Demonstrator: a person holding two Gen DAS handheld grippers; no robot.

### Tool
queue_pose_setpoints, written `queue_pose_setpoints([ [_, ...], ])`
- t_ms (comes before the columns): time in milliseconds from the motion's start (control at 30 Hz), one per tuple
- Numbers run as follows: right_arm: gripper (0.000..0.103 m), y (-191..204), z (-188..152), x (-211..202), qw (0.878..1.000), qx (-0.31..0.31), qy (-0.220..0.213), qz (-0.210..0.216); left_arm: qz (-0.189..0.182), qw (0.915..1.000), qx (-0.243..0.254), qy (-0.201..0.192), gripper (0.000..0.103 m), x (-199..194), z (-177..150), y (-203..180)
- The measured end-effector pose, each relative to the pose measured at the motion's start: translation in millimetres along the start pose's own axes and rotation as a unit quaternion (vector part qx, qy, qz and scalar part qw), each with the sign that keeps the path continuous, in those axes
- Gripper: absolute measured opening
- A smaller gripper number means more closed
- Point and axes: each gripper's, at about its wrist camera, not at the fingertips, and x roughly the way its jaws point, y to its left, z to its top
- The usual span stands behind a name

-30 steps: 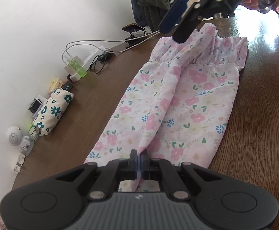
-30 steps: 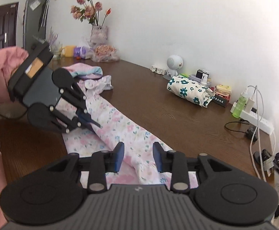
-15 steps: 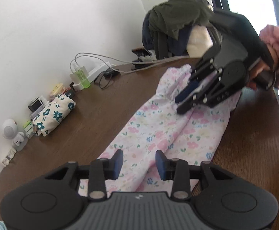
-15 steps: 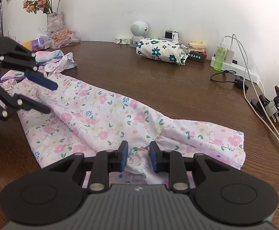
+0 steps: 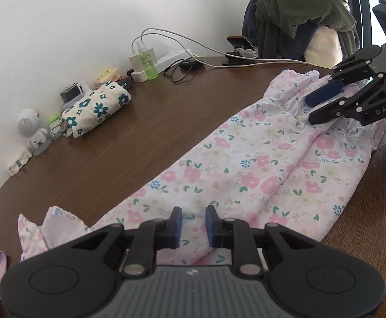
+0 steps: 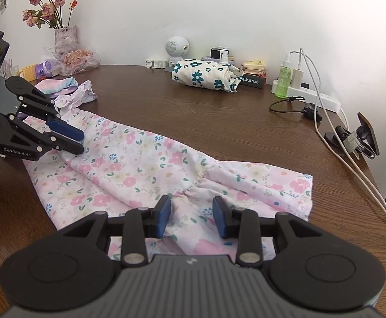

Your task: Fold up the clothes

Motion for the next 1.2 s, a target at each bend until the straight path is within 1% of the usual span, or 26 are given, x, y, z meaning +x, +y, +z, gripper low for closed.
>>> queue_pose_setpoints([
  [100, 0.034, -2.6, -2.7, -4.7, 1.000, -0.002, 0.009, -0.008, 0.008, 1.0000, 0.002, -0.003, 0.020, -0.8, -1.7, -1.5],
  [200, 0.034, -4.3, -7.5, -2.5, 1.000, 0.008, 0.013, -0.008, 0.015, 0.9998, 0.008, -0.008, 0.021, -2.0, -3.3, -3.5],
  [267, 0.034, -7.1, -10.1, -1.7, 1.000, 0.018, 0.014, -0.006, 0.022, 0.9997, 0.008, -0.006, 0.024, -4.2, -6.5, -1.0],
  [400, 0.038, -9.6, -11.9, -3.6, 1.000, 0.025, 0.012, -0.008, 0.041, 0.9991, 0.006, -0.002, 0.026, -10.5, -16.6, 6.8],
  [433, 0.040, -10.2, -12.2, -3.6, 1.000, 0.026, 0.013, -0.008, 0.042, 0.9991, -0.001, -0.002, 0.026, -13.8, -21.4, 11.4],
  [567, 0.040, -12.6, -13.4, -3.6, 0.999, 0.029, 0.015, -0.009, 0.054, 0.9984, -0.017, -0.005, 0.025, -18.5, -32.4, 16.9],
  [767, 0.040, -16.0, -14.5, -2.9, 0.999, 0.036, 0.013, -0.005, 0.062, 0.9976, -0.029, -0.015, 0.024, -22.4, -37.5, 15.0],
  [1000, 0.041, -13.3, -5.6, 6.5, 1.000, 0.013, 0.015, -0.010, 0.072, 0.9959, -0.052, -0.015, 0.025, -32.0, -43.3, 9.4],
  [1033, 0.041, -12.5, -4.5, 6.0, 1.000, 0.010, 0.013, -0.009, 0.074, 0.9958, -0.052, -0.012, 0.025, -33.6, -42.4, 9.2],
  [1100, 0.041, -13.0, -1.5, -3.7, 1.000, 0.018, -0.008, -0.004, 0.077, 0.9956, -0.053, -0.008, 0.025, -36.8, -40.7, 8.8],
  [1133, 0.042, -12.8, -0.1, -10.9, 0.999, 0.025, -0.021, 0.000, 0.077, 0.9957, -0.049, -0.014, 0.026, -40.3, -39.6, 6.8],
  [1200, 0.044, -10.2, 1.5, -24.1, 0.999, 0.030, -0.042, 0.003, 0.074, 0.9960, -0.041, -0.029, 0.031, -47.3, -34.6, 1.2],
])
